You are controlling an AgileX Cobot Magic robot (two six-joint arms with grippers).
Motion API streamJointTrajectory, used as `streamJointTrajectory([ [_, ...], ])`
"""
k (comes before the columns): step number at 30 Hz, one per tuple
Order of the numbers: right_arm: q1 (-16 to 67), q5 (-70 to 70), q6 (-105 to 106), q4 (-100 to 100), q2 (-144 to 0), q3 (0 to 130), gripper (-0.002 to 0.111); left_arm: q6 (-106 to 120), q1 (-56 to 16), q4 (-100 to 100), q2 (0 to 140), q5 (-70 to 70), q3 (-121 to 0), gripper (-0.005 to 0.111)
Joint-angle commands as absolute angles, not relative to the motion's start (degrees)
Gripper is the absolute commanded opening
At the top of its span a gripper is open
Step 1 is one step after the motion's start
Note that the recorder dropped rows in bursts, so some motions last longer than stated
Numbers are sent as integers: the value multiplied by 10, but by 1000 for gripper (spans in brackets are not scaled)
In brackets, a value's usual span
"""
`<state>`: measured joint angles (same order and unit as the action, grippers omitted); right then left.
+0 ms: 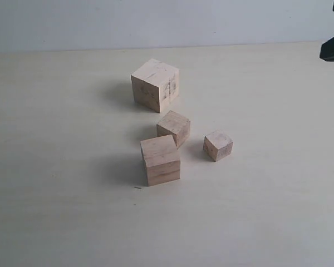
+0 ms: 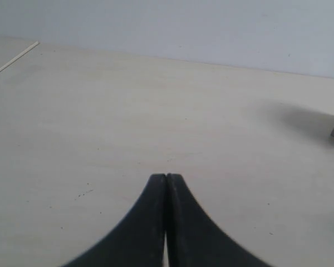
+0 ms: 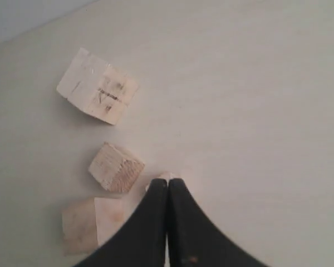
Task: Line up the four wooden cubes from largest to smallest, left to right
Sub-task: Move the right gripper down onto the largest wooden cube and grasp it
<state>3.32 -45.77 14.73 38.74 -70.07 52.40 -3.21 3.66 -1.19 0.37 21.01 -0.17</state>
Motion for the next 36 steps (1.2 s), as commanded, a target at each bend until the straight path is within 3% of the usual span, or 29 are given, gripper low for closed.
streamJointTrajectory([
  [1, 34, -416, 168, 459, -754, 530, 0, -35, 33, -11, 0, 203, 0, 0],
  [6, 34, -407, 379, 625, -802, 530, 0, -35, 33, -11, 0, 203, 0, 0],
  [9, 43, -432, 547, 739, -827, 530, 6, -35, 33, -11, 0, 203, 0, 0],
  [18, 192, -450, 720, 695, -910, 647, 60, -35, 33, -11, 0, 203, 0, 0],
  [27, 260, -402, 719, 668, -1012, 736, 95, -35, 33, -11, 0, 203, 0, 0],
  [36, 271, -406, 720, 605, -1129, 827, 99, -35, 33, -11, 0, 203, 0, 0],
])
